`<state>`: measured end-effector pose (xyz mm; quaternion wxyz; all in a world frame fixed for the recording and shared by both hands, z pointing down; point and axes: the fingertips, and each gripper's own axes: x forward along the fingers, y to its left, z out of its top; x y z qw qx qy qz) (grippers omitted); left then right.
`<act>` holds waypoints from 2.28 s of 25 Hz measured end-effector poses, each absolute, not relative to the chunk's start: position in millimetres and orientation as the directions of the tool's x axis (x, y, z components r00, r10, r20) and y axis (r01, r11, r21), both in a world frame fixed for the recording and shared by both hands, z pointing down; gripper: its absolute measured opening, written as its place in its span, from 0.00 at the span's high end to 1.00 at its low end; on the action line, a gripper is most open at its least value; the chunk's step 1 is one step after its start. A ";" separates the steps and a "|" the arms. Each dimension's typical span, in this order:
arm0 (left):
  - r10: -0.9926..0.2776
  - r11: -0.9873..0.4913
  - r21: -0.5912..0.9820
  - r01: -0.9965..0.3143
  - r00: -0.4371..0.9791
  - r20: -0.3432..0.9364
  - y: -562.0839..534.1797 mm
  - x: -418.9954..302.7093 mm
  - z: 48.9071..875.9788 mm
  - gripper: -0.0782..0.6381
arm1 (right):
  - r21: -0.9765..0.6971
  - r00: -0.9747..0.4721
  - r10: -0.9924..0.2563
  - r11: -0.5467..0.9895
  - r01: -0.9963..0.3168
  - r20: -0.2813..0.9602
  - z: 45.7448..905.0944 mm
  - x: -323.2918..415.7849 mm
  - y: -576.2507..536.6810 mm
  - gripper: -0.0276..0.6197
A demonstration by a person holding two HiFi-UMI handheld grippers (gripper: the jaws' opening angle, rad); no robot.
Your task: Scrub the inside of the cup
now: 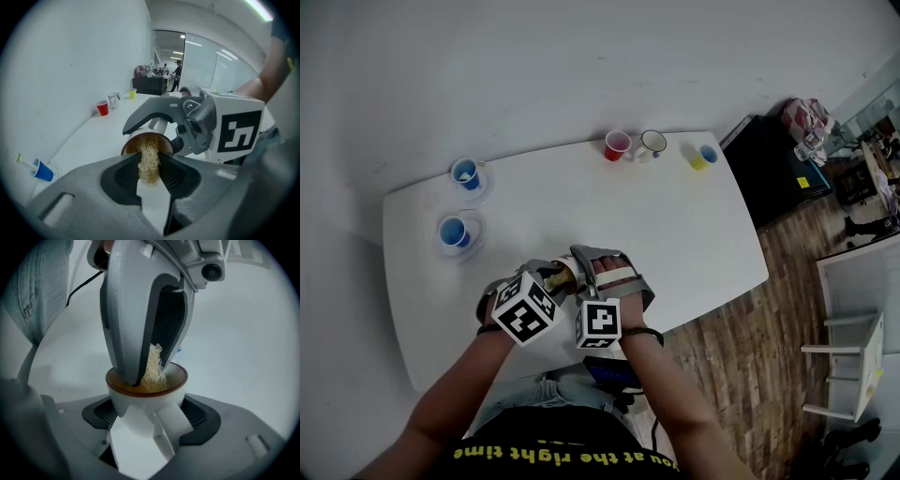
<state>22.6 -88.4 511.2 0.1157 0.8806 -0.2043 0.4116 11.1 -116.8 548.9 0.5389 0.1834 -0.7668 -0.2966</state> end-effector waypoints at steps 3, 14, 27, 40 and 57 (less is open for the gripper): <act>-0.265 -0.889 0.028 -0.457 0.563 0.783 -90.1 21.6 513.2 0.75 | 0.656 -0.349 -0.606 0.754 0.032 0.714 548.4 7.7 -116.3 0.35; -0.218 -0.906 0.044 -0.421 0.553 0.804 -82.1 24.6 510.8 0.75 | 0.653 -0.347 -0.609 0.757 0.014 0.713 545.2 7.3 -112.7 0.35; -0.251 -0.866 0.088 -0.492 0.581 0.774 -87.8 13.3 499.1 0.75 | 0.645 -0.350 -0.613 0.763 -0.030 0.709 541.6 8.7 -114.3 0.35; -0.192 -0.854 0.176 -0.490 0.611 0.768 -75.9 7.8 494.9 0.75 | 0.639 -0.351 -0.609 0.768 -0.038 0.711 540.6 9.2 -116.0 0.35; -0.225 -0.835 0.182 -0.519 0.625 0.748 -78.4 -8.8 484.6 0.75 | 0.639 -0.376 -0.607 0.767 -0.048 0.700 534.1 4.3 -111.8 0.35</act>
